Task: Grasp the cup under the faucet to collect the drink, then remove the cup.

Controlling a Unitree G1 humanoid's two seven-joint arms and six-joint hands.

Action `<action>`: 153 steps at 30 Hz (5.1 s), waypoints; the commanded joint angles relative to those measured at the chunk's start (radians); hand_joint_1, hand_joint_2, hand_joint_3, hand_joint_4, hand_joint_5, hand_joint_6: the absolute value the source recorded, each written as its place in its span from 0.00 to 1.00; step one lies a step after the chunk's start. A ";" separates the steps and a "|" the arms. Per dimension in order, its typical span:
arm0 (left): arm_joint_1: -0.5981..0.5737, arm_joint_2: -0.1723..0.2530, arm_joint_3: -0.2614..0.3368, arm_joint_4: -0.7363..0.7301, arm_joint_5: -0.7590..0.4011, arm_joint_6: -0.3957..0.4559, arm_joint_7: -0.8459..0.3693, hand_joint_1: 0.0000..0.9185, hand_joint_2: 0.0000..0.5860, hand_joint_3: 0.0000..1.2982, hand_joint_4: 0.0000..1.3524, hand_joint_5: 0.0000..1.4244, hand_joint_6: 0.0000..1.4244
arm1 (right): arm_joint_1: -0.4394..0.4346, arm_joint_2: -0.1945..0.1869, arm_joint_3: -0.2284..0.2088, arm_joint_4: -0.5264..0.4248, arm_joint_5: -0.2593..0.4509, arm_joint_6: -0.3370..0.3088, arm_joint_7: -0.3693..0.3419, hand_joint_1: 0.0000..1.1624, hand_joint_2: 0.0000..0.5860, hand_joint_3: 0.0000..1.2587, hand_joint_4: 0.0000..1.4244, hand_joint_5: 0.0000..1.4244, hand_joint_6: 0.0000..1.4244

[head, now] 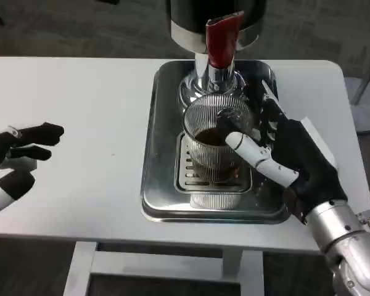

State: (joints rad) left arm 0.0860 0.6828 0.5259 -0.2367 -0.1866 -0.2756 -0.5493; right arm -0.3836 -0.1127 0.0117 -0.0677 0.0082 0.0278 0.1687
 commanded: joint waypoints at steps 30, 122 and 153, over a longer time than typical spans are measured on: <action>0.025 0.012 -0.003 -0.028 0.005 0.029 -0.002 0.00 0.13 0.23 0.19 0.22 0.25 | 0.039 -0.092 0.029 -0.057 0.008 -0.027 0.119 0.63 0.35 0.00 0.00 0.00 0.14; 0.065 0.036 0.030 0.021 -0.002 0.033 -0.043 0.00 0.11 0.25 0.21 0.23 0.24 | 0.086 0.048 0.187 -0.015 -0.304 -0.121 -0.196 0.64 0.38 0.00 0.10 0.14 0.25; 0.053 0.042 0.030 0.037 -0.005 0.031 -0.043 0.00 0.11 0.25 0.22 0.23 0.24 | 0.092 0.088 0.204 0.019 -0.373 -0.167 -0.308 0.65 0.41 0.23 0.30 0.31 0.40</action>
State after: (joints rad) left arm 0.1266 0.7094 0.5401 -0.2142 -0.1882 -0.2326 -0.5816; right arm -0.3055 -0.0404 0.2083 -0.0579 -0.3489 -0.1123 -0.1122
